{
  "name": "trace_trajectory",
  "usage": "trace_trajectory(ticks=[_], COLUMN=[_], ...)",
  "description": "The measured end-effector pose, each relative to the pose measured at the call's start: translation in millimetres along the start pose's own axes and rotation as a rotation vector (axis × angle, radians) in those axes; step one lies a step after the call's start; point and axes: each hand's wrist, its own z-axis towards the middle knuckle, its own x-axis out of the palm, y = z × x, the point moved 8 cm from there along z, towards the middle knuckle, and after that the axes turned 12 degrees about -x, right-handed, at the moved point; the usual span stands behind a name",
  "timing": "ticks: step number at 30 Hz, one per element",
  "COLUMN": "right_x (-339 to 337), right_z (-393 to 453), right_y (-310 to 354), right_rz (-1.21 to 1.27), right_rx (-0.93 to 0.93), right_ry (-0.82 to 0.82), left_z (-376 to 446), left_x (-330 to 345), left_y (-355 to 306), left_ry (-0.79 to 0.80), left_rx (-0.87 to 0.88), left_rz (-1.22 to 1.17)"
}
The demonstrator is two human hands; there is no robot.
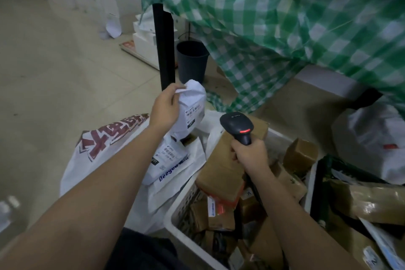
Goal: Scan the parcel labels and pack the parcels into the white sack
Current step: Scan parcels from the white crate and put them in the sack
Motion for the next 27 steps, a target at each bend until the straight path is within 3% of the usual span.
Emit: trace_trajectory(ticks=[3,6,7,9,12,15,19,27], right_x=[18.9,26.9,27.1,24.9,16.0,2.7,-21.7,-93.6], right_z=[16.6,20.4,21.3,21.2,21.0,16.4,-1.9,-58.6], right_y=[-20.6,-36.8,-40.2,-42.5,-44.1,-46.5,-52.5,-73.8], right_rz=[0.001,-0.002,-0.005,-0.009,-0.002,-0.013,-0.009,0.100], right_rx=[0.021,0.032,0.028,0.022,0.015,0.048,0.117,0.229], right_ry=[0.012,0.044,0.054,0.070,0.059,0.034,-0.003,-0.125], left_z=[0.6,-25.1,-31.6,-40.1,-34.7,-28.9,-43.6,-103.7], left_x=[62.8,116.2,121.4,126.3,127.5,115.9,106.4,141.8], left_y=[49.7,125.8,143.4,159.6,144.9,126.5,97.5,25.0], left_ry=[0.316,0.629,0.682,0.740,0.630,0.457,0.358,0.469], left_rx=[-0.040,-0.027,-0.054,-0.108,-0.048,-0.093,-0.132,-0.065], left_rz=[0.117,0.986,1.157,1.257,1.158,0.826,0.458,0.193])
